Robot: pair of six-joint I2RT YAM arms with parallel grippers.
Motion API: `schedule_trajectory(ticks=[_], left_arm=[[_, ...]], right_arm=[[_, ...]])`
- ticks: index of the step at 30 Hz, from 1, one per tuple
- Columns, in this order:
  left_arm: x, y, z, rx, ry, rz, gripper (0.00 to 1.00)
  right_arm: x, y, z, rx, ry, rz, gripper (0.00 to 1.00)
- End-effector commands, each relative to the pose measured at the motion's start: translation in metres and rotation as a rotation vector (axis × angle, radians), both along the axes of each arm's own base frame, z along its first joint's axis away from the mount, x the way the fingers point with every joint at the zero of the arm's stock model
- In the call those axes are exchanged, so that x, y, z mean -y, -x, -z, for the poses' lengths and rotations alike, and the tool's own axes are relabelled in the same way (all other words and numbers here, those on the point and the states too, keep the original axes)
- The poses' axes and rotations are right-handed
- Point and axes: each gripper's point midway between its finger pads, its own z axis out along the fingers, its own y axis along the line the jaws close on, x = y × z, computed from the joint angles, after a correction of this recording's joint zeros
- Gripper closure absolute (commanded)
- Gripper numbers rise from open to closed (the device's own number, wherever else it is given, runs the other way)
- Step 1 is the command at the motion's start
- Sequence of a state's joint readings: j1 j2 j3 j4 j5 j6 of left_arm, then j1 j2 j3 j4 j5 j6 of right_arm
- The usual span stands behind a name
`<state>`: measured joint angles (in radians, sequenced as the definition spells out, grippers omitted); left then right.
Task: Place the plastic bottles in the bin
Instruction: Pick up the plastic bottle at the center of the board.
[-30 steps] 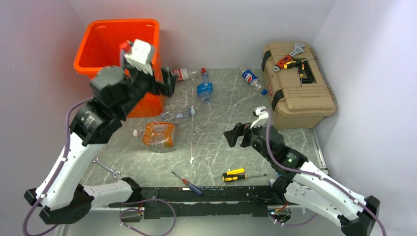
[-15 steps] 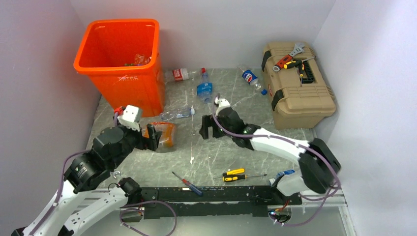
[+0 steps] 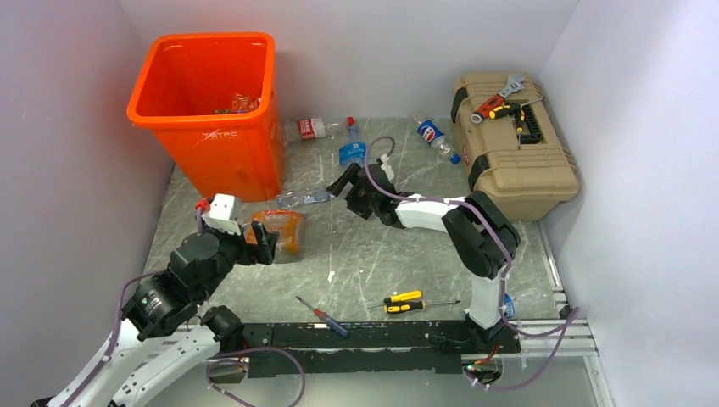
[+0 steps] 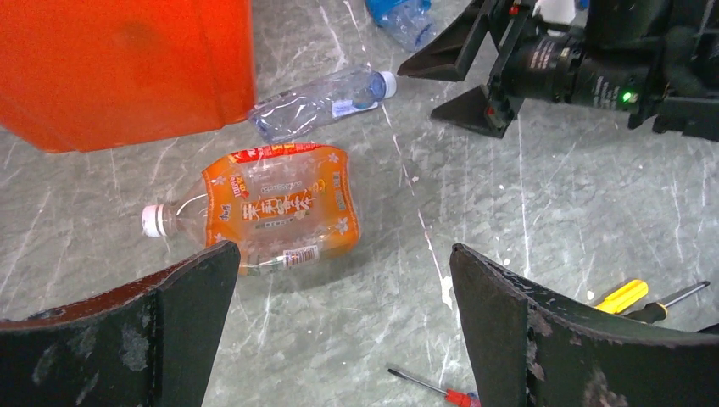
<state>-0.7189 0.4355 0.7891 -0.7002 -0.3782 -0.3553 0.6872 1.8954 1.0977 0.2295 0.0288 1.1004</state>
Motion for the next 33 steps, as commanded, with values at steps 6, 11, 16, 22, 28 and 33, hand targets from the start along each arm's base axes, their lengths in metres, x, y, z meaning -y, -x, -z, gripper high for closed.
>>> schedule_trajectory(ticks=[6, 11, 16, 22, 28, 33], left_arm=[[-0.012, 0.0, -0.02, 0.075, 0.086, -0.073, 0.0], [-0.016, 0.001, -0.02, 0.079, 0.09, -0.088, 0.01], [-0.017, 0.002, -0.021, 0.08, 0.094, -0.091, 0.01], [-0.018, 0.003, -0.023, 0.091, 0.105, -0.085, 0.0], [-0.017, 0.004, -0.024, 0.096, 0.107, -0.079, 0.0], [-0.017, 0.005, -0.024, 0.097, 0.111, -0.075, 0.0]], right_arm=[[-0.034, -0.02, 0.01, -0.187, -0.231, 0.28, 0.05], [-0.049, -0.028, 0.029, -0.238, -0.237, 0.336, 0.05], [-0.054, -0.037, 0.048, -0.275, -0.217, 0.387, 0.08], [-0.047, -0.032, 0.076, -0.303, -0.16, 0.43, 0.2], [-0.035, -0.027, 0.096, -0.299, -0.104, 0.444, 0.38], [-0.027, -0.021, 0.103, -0.29, -0.069, 0.425, 0.55]])
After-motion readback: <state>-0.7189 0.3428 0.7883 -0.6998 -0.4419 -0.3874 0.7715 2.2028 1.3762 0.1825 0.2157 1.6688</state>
